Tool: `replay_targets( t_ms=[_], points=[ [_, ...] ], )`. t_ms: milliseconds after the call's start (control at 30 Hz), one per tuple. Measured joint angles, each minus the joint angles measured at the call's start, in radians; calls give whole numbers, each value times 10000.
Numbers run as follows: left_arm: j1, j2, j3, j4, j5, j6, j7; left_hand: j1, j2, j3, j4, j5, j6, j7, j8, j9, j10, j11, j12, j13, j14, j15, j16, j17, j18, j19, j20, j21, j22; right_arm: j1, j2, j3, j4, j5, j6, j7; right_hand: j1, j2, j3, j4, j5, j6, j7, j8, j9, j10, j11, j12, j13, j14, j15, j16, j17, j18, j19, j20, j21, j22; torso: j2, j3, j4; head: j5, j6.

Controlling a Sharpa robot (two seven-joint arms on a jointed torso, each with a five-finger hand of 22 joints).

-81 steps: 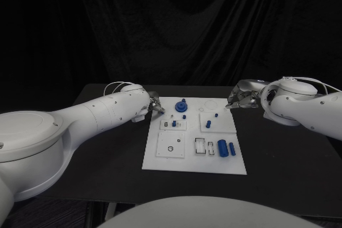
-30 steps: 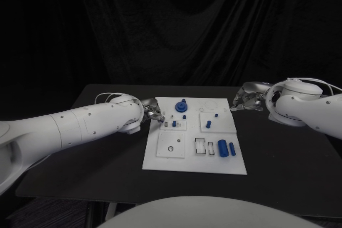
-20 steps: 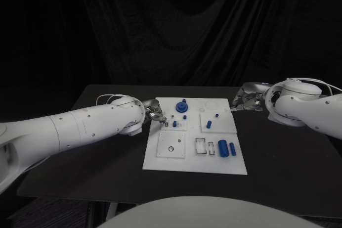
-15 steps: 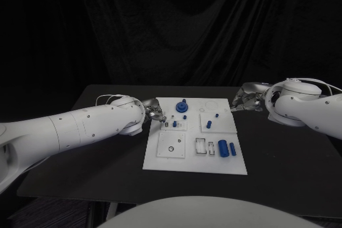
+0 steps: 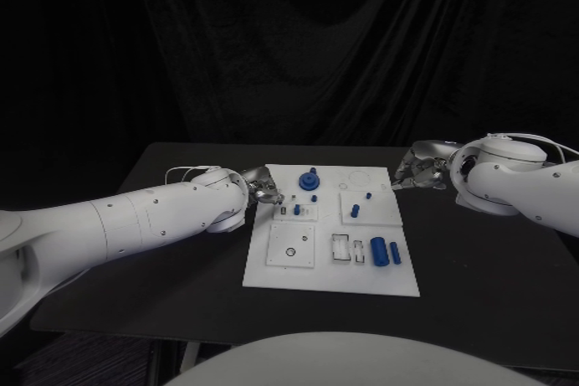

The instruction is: Assemble the parts on the task board

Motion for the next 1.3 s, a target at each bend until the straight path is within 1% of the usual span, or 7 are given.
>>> replay_targets(
  t_ms=[133, 400, 733, 933, 1167, 1233, 1300],
  points=[
    [-120, 52, -3, -55, 0, -274, 101, -12, -13, 30, 30, -64, 2, -2, -5, 20, 0, 0, 0, 0, 0, 0, 0, 0, 0, 0, 0, -41, 0, -1, 1, 0, 6, 1, 12, -7, 0, 0, 0, 0, 0, 0, 0, 0, -11, 0, 0, -47, -22, 0, 0, 0, -8, 0, -35, 35, -62, -1, 0, 0, 8, -8, 0],
    [-333, 93, -2, -92, 0, -718, 325, -64, 38, 54, 56, -66, 48, 19, -16, 27, 0, 1, 0, -1, 0, 0, 0, -1, 0, 0, 0, -77, -1, -3, -17, 0, 26, 2, 26, -23, 0, 0, 0, 0, 73, 0, 0, 0, -11, 1, 0, -86, -46, -35, 35, -83, -45, 0, -35, 35, -101, -2, -2, -3, 8, -12, 0],
    [-512, 162, -2, -189, 0, -981, 463, -64, 38, 81, 84, -67, 48, 18, 24, 28, 0, 1, 0, -2, 0, 0, 0, -2, 0, 0, 1, -77, -1, -10, -13, 0, 16, 106, 29, -32, 0, 0, 28, -28, 72, 0, 0, 0, -19, -36, 37, -106, -53, -61, 9, -85, -53, 1, -35, 35, -116, -3, -2, 0, -5, 19, 0],
    [-595, 151, -2, -225, 0, -997, 470, -78, 24, 81, 85, -67, 49, 19, 24, 56, 0, 1, 0, -3, 0, 1, 0, -3, 0, 0, 1, -77, -2, -15, -14, 0, 4, 163, 31, -36, 0, 0, 28, -28, 72, 0, 0, 0, -19, -36, 36, -106, -53, -61, 9, -85, -52, 0, -35, 35, -116, -3, 0, 3, -5, -3, 0],
    [-662, 125, -2, -250, 0, -996, 469, -90, 12, 80, 85, -67, 50, 19, 24, 58, 0, 1, 0, -3, 0, 0, 0, -3, 0, 0, 1, -77, -2, -29, -10, 0, -12, 210, 35, -41, 0, 0, 28, -28, 72, 0, 0, 0, -18, -36, 36, -106, -59, -60, 9, -85, -58, 8, -45, 25, -148, -4, -7, 1, -5, 13, 0],
    [-673, 116, 4, -252, 0, -995, 469, -90, 12, 80, 85, -67, 50, 18, 63, 66, 0, 1, 0, -4, 0, 1, 0, -3, 0, 0, 1, -77, -2, -36, -5, 0, -13, 219, 38, -42, 0, 0, 28, -28, 72, 0, 0, 0, -18, -36, 36, -106, -76, -60, 9, -85, -74, 162, -71, -1, -196, -4, -8, 0, -5, 26, 0],
    [-681, 112, 8, -253, 0, -994, 469, -90, 12, 80, 85, -67, 50, 18, 65, 88, 0, 1, 0, -3, 0, 0, 0, -3, 0, 0, 1, -77, -2, -40, -3, 0, -15, 224, 41, -43, -1, 0, 28, -27, 72, 0, 0, 0, -18, -36, 36, -106, -76, -60, 9, -84, -74, 161, -71, -1, -196, -4, -8, -1, -10, 36, 0]
  ],
)
